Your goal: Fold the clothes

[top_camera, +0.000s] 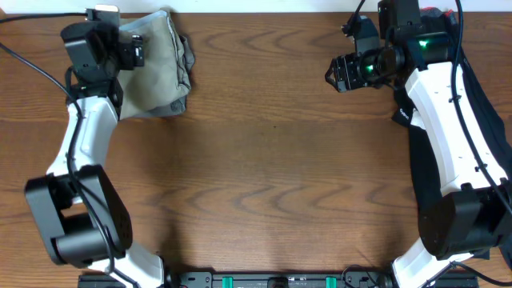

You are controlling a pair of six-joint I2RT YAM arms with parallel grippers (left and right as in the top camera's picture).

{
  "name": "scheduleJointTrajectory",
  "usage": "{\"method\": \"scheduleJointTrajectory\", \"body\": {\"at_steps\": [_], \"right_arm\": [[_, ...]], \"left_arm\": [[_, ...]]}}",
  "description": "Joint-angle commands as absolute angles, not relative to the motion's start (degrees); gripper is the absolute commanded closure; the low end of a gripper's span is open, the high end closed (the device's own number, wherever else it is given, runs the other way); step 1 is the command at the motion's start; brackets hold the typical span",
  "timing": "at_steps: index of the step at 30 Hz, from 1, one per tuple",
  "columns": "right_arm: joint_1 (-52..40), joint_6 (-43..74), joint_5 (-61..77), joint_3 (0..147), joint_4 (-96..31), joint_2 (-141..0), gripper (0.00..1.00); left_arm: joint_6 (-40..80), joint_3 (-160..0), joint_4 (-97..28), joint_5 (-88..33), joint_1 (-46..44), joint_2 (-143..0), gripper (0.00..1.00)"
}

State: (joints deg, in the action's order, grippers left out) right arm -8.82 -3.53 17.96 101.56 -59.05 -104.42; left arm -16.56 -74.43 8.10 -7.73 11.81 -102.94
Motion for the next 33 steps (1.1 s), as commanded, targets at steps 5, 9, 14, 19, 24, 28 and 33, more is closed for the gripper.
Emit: {"method": "scheduleJointTrajectory", "body": {"at_steps": [5,9,14,19,24,28,33], "right_arm": [[-9.2,-3.3,16.9,101.4,-58.9,-104.6,0.33],[-9.2,-3.3,16.9,101.4,-58.8,-104.6,0.33],[-9.2,-3.3,16.9,101.4,-58.2,-105.0,0.33],[-9.2,-3.3,16.9,101.4,-57.8,-105.4,0.33],[-9.3,-3.2,16.9,101.4,-57.8,-105.4,0.32],[-9.3,-3.3,16.9,101.4,-57.9,-105.5,0.33],[-9.3,-3.3,16.8,101.4,-58.2,-105.5,0.33]], "left_arm": [[-9.1,-75.0,6.9,-9.4,11.7,-106.0,0.00],[-8.2,-75.0,10.0,-9.2,12.4,-107.9,0.01],[-8.3,-75.0,11.0,-9.3,11.5,-108.8,0.00],[-8.2,-75.0,12.4,-10.1,10.0,-111.2,0.01],[-7.8,-75.0,14.5,-10.1,7.3,-115.0,0.01],[-7.8,-75.0,18.4,-10.0,5.3,-120.1,0.01],[-7.8,-75.0,22.2,-9.6,4.1,-126.9,0.01]]}}
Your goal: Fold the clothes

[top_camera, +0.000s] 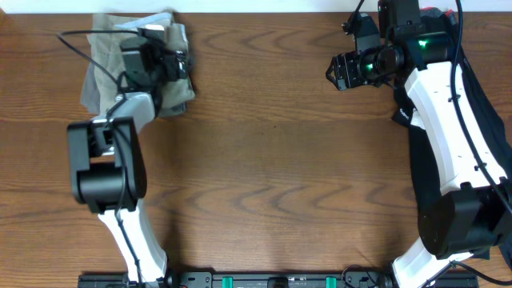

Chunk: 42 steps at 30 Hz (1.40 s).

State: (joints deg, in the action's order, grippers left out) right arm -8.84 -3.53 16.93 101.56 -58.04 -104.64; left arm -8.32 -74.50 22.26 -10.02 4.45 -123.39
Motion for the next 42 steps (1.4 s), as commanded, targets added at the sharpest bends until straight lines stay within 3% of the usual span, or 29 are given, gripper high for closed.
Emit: {"method": "scheduleJointTrajectory", "body": {"at_steps": [1,8,21,36,42], "right_arm": [[-9.3,-3.3,16.7,101.4,-58.2,-105.5,0.33],[-9.3,-3.3,16.5,101.4,-58.5,-105.5,0.33],[-9.4,-3.3,16.5,101.4,-58.9,-105.5,0.32],[-9.8,-3.3,16.5,101.3,-58.7,-105.8,0.32],[-9.9,-3.2,16.5,101.3,-58.2,-105.8,0.32]], "left_arm": [[-7.8,-75.0,22.3,-9.6,4.1,-127.9,0.01],[-7.8,-75.0,22.0,-9.6,4.1,-127.1,0.01],[-7.8,-75.0,22.9,-6.4,4.7,-110.1,0.01],[-7.8,-75.0,47.3,-3.5,5.6,-130.3,0.00],[-7.8,-75.0,48.5,-1.4,5.5,-137.5,0.02]]}}
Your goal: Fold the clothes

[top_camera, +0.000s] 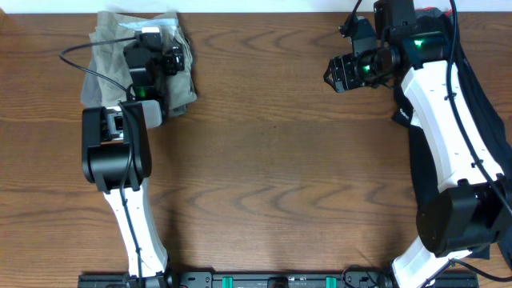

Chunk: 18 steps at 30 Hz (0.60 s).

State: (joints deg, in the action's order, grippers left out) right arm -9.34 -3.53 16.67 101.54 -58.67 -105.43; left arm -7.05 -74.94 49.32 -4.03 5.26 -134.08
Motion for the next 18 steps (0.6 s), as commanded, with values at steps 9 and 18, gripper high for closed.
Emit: {"method": "scheduleJointTrajectory", "body": {"at_steps": [9,18], "right_arm": [[-9.9,-3.2,16.5,101.3,-58.0,-105.8,0.32],[-9.9,-3.3,16.5,101.3,-58.0,-105.8,0.31]], "left_arm": [[-7.8,-75.0,56.6,-1.4,5.4,-138.0,0.02],[-7.8,-75.0,51.6,-1.4,5.3,-125.4,0.02]]}}
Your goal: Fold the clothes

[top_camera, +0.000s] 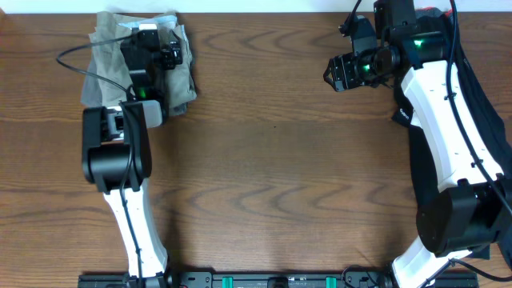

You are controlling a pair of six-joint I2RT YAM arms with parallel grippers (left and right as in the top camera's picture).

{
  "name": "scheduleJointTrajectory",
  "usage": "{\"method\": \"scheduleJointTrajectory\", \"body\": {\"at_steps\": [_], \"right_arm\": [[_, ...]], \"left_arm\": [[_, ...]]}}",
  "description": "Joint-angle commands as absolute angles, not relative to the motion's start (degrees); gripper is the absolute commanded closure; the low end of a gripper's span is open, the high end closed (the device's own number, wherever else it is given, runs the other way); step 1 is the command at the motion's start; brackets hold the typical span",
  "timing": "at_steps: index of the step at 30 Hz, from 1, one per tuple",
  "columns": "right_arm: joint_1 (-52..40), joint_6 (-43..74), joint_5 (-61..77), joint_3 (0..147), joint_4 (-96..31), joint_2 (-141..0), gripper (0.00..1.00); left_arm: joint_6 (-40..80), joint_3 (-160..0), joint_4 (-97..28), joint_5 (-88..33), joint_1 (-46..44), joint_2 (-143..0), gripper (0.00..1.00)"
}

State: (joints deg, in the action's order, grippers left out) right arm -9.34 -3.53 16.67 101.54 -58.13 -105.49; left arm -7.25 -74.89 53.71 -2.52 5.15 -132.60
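A folded grey-green garment point(104, 60) lies at the far left corner of the table. My left gripper point(170, 54) is over the garment's right part, low on the cloth; the wrist hides whether its fingers grip the fabric. My right gripper point(330, 76) hangs over bare wood at the far right, pointing left with nothing seen between its fingers. A black garment point(484, 120) lies along the right edge, mostly under the right arm.
The wooden table point(272, 160) stretches between the two arms. A small red object point(436, 11) peeks out at the far right behind the right arm. The left arm's cable point(80, 60) loops over the grey-green garment.
The left wrist has shifted slightly toward the far edge over the grey-green garment. The garment and the right arm look unchanged.
At first the left gripper was at the left side of the grey-green bundle, which reached further toward the table's middle. A second later the garment lay further left and flatter, with the gripper on its right part. It has stayed there. The right arm barely moved.
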Motion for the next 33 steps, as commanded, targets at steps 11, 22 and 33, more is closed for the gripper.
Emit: {"method": "scheduleJointTrajectory", "body": {"at_steps": [11,22,33], "right_arm": [[-9.2,-4.4,16.5,102.4,-51.8,-105.2,0.24],[-8.2,-4.3,16.5,113.3,-52.4,-93.9,0.01],[-8.3,-4.3,16.5,113.3,-52.7,-81.6,0.01]], "left_arm": [[-4.4,-75.0,18.2,-1.5,5.3,-93.7,0.02],[-2.7,-75.0,8.6,-1.5,5.3,-76.4,0.02],[-2.7,-75.0,1.9,-1.5,5.3,-75.7,0.02]]}}
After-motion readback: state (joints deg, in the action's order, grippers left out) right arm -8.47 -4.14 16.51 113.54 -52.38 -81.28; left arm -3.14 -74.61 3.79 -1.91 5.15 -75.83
